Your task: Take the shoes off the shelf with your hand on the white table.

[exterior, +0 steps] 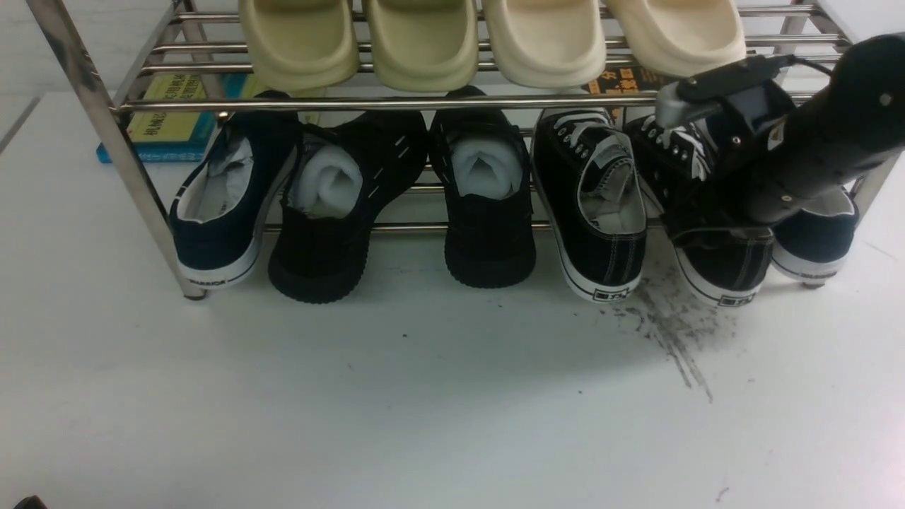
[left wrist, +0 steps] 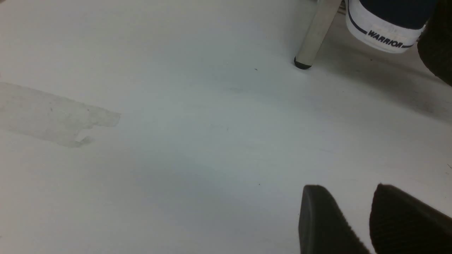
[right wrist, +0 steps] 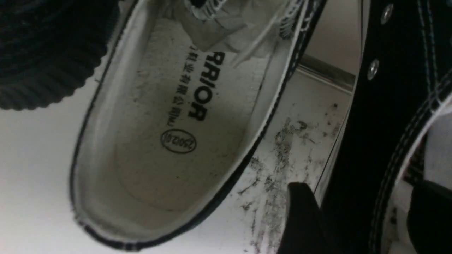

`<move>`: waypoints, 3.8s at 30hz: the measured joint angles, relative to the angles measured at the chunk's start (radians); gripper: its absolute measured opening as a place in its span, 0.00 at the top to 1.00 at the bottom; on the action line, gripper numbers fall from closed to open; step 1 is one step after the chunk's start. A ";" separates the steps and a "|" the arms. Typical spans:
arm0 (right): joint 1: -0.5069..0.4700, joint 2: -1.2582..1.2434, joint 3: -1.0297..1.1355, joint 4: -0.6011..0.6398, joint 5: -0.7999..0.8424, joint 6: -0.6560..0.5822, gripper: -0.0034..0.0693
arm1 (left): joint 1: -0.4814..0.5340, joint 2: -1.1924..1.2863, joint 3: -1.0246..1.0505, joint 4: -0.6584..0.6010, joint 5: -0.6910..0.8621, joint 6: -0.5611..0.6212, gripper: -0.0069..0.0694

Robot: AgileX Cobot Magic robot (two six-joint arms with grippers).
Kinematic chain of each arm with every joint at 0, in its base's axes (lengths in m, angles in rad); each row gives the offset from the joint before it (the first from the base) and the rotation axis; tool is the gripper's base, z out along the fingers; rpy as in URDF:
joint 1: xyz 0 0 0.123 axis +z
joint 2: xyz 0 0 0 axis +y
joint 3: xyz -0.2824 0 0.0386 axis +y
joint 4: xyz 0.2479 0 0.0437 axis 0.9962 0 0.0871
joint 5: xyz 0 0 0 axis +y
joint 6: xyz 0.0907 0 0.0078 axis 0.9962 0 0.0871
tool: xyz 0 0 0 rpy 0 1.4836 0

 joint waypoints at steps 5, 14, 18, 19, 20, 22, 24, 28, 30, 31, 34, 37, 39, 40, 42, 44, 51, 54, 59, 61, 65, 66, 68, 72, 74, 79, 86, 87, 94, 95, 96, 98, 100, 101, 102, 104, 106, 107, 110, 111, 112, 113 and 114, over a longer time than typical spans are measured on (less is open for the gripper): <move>0.000 0.032 0.000 -0.034 -0.016 0.000 0.55 | 0.000 0.000 0.000 0.000 0.000 0.000 0.59; 0.004 -0.013 -0.021 -0.050 0.109 0.000 0.95 | 0.000 0.000 0.000 0.000 0.000 0.000 0.59; 0.004 -0.092 -0.045 -0.014 0.259 0.000 0.95 | 0.000 0.000 0.000 0.001 0.000 0.000 0.59; 0.004 -0.111 -0.050 -0.005 0.288 0.000 0.95 | 0.000 0.000 0.000 0.001 0.000 0.000 0.59; 0.004 -0.136 -0.056 0.003 0.322 0.000 0.95 | 0.000 0.000 0.000 0.001 0.000 0.000 0.59; 0.004 -0.188 -0.071 0.011 0.391 0.000 0.95 | 0.000 0.000 0.000 0.001 0.000 0.000 0.59; 0.004 -0.230 -0.081 0.023 0.447 0.000 0.95 | 0.000 0.000 0.000 0.001 0.000 0.000 0.59; 0.004 -0.329 -0.089 0.095 0.588 0.012 0.94 | 0.000 0.000 0.000 0.001 0.000 0.000 0.59; 0.004 -0.376 -0.089 0.138 0.612 0.030 0.94 | 0.000 0.000 0.000 0.001 0.000 0.000 0.59; 0.004 -0.409 -0.087 0.160 0.611 0.045 0.94 | 0.000 0.000 0.000 0.001 0.000 0.000 0.59; 0.016 -0.487 -0.049 0.184 0.610 0.086 0.94 | 0.000 0.000 0.000 0.001 0.000 0.000 0.59; 0.058 -0.608 0.047 0.179 0.609 0.152 0.94 | 0.000 0.000 0.000 0.001 0.000 0.000 0.59; 0.106 -0.679 0.131 0.182 0.610 0.210 0.94 | 0.000 0.000 0.000 0.001 0.000 0.000 0.59; 0.112 -0.685 0.140 0.183 0.610 0.216 0.94 | 0.000 0.000 0.000 0.001 0.000 0.000 0.59; 0.186 -0.733 0.247 0.194 0.611 0.291 0.94 | 0.000 0.000 0.000 0.001 0.000 0.000 0.59; 0.268 -0.743 0.334 0.204 0.610 0.350 0.93 | 0.000 0.000 0.000 0.001 0.000 0.000 0.59; 0.514 -0.672 0.441 0.195 0.502 0.491 0.93 | 0.000 0.000 0.000 0.001 0.000 0.000 0.59; 0.596 -0.577 0.441 0.141 0.396 0.551 0.93 | 0.000 0.000 0.000 0.001 0.000 0.000 0.59; 0.615 -0.423 0.441 0.095 0.278 0.580 0.93 | 0.000 0.000 0.000 0.001 0.000 0.000 0.59; 0.618 -0.396 0.441 0.104 0.265 0.586 0.93 | 0.000 0.000 0.000 0.001 0.000 0.000 0.59; 0.629 -0.310 0.440 0.132 0.188 0.604 0.92 | 0.000 0.000 0.000 0.001 0.000 0.000 0.59; 0.632 -0.282 0.440 0.133 0.142 0.608 0.92 | 0.000 0.000 0.000 0.001 0.000 0.000 0.59; 0.632 -0.256 0.440 0.130 0.094 0.609 0.92 | 0.000 0.000 0.000 0.001 0.000 0.000 0.59; 0.632 -0.234 0.434 0.103 0.066 0.613 0.92 | 0.000 0.000 0.000 0.002 0.000 0.000 0.59; 0.632 -0.232 0.428 0.075 0.063 0.621 0.92 | 0.000 0.000 0.000 0.002 0.000 0.000 0.59; 0.592 -0.228 0.407 -0.034 0.052 0.658 0.92 | 0.000 0.000 0.000 0.002 0.000 0.000 0.59; 0.569 -0.214 0.402 -0.106 0.052 0.662 0.91 | 0.000 0.000 0.000 0.002 0.000 0.000 0.59; 0.569 -0.210 0.401 -0.107 0.051 0.662 0.91 | 0.000 0.000 0.000 0.002 0.000 0.000 0.59; 0.569 -0.158 0.400 -0.131 0.034 0.662 0.90 | 0.000 0.000 0.000 0.002 0.000 0.000 0.59; 0.569 -0.151 0.400 -0.134 0.034 0.662 0.90 | 0.000 0.000 0.000 0.002 0.000 0.000 0.59; 0.569 -0.146 0.400 -0.138 0.036 0.662 0.89 | 0.000 0.000 0.000 0.002 0.000 0.000 0.59; 0.569 -0.143 0.400 -0.146 0.036 0.662 0.87 | 0.000 0.000 0.000 0.002 0.000 0.000 0.59; 0.568 -0.143 0.399 -0.156 0.035 0.662 0.83 | 0.000 0.000 0.000 0.002 0.000 0.000 0.59; 0.566 -0.143 0.397 -0.159 0.034 0.662 0.80 | 0.000 0.000 0.000 0.002 0.000 0.000 0.59; 0.564 -0.143 0.396 -0.159 0.034 0.662 0.76 | 0.000 0.000 0.000 0.002 0.000 0.000 0.59; 0.563 -0.143 0.390 -0.159 0.042 0.662 0.71 | 0.000 0.000 0.000 0.002 0.000 0.000 0.59; 0.563 -0.143 0.362 -0.157 0.094 0.662 0.57 | 0.000 0.000 0.000 0.002 0.000 0.000 0.59; 0.563 -0.143 0.359 -0.156 0.100 0.662 0.56 | 0.000 0.000 0.000 0.002 0.000 0.000 0.59; 0.563 -0.143 0.263 -0.156 0.249 0.657 0.40 | 0.000 0.000 0.000 0.002 0.000 0.000 0.59; 0.563 -0.143 0.235 -0.161 0.284 0.653 0.37 | 0.000 0.000 0.000 0.002 0.000 0.000 0.59; 0.563 -0.143 0.191 -0.171 0.336 0.645 0.34 | 0.000 0.000 0.000 0.002 0.000 0.000 0.59; 0.563 -0.143 0.154 -0.186 0.375 0.634 0.32 | 0.000 0.000 0.000 0.002 0.000 0.000 0.59; 0.563 -0.143 0.146 -0.194 0.382 0.629 0.32 | 0.000 0.000 0.000 0.002 0.000 0.000 0.59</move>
